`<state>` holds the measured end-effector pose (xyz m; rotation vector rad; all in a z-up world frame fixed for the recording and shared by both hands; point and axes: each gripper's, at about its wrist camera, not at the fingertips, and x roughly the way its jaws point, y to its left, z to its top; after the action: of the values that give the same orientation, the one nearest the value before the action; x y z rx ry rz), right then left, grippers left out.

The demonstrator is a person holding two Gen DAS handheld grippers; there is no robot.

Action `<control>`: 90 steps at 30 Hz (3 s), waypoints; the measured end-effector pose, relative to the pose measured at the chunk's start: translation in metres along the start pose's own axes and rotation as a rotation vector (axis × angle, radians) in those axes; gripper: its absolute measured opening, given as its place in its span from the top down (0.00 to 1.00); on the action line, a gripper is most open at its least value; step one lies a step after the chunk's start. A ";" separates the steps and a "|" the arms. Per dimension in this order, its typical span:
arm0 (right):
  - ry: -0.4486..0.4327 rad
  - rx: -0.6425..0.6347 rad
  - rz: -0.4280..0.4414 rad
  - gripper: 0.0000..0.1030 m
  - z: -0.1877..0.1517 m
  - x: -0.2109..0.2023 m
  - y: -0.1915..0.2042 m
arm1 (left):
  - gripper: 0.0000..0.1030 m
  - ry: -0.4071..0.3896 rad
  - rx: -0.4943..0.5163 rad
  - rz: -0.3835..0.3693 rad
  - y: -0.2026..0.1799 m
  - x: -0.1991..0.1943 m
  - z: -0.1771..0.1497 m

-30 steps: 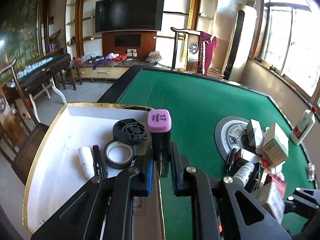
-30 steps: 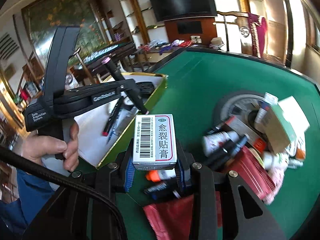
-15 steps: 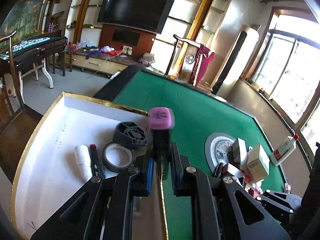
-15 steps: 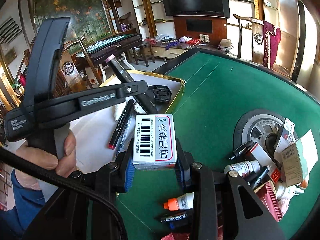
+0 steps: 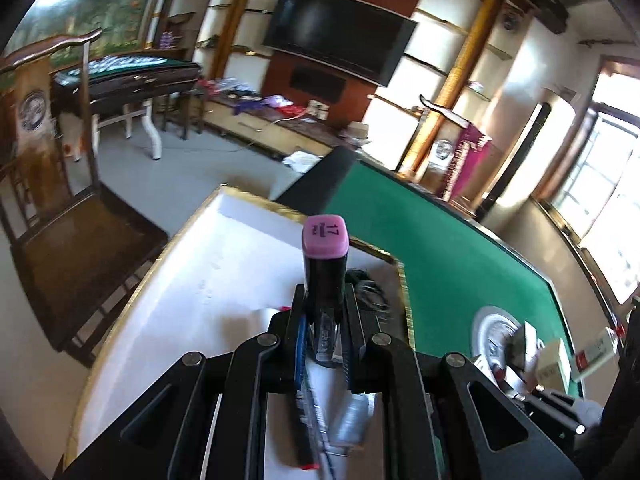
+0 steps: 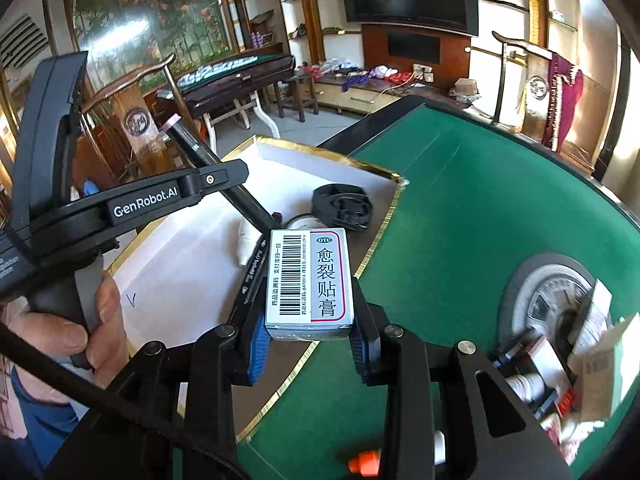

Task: Organize objects
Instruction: 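Lower the marker and box into the tray and open both tools, then move both tools back toward the orange-capped bottle and red pouch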

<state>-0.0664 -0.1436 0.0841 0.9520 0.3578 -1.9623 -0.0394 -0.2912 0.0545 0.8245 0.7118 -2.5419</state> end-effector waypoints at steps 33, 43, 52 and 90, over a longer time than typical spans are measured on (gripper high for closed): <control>0.095 -0.025 -0.055 0.49 0.001 0.051 0.021 | 0.53 -0.006 -0.093 0.027 0.043 0.014 0.001; 0.061 0.107 0.132 0.48 -0.006 0.025 0.008 | 0.52 0.074 -0.038 -0.150 0.028 0.025 0.000; -0.027 0.172 0.190 0.48 -0.022 -0.019 -0.018 | 0.45 -0.105 0.096 -0.102 -0.001 0.002 0.004; -0.289 0.546 0.145 0.46 -0.174 -0.157 -0.173 | 0.24 0.333 0.886 -0.316 -0.157 -0.022 -0.136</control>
<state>-0.0779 0.1473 0.0651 0.9709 -0.4224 -2.0613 -0.0397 -0.0845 0.0274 1.5268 -0.3009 -3.0422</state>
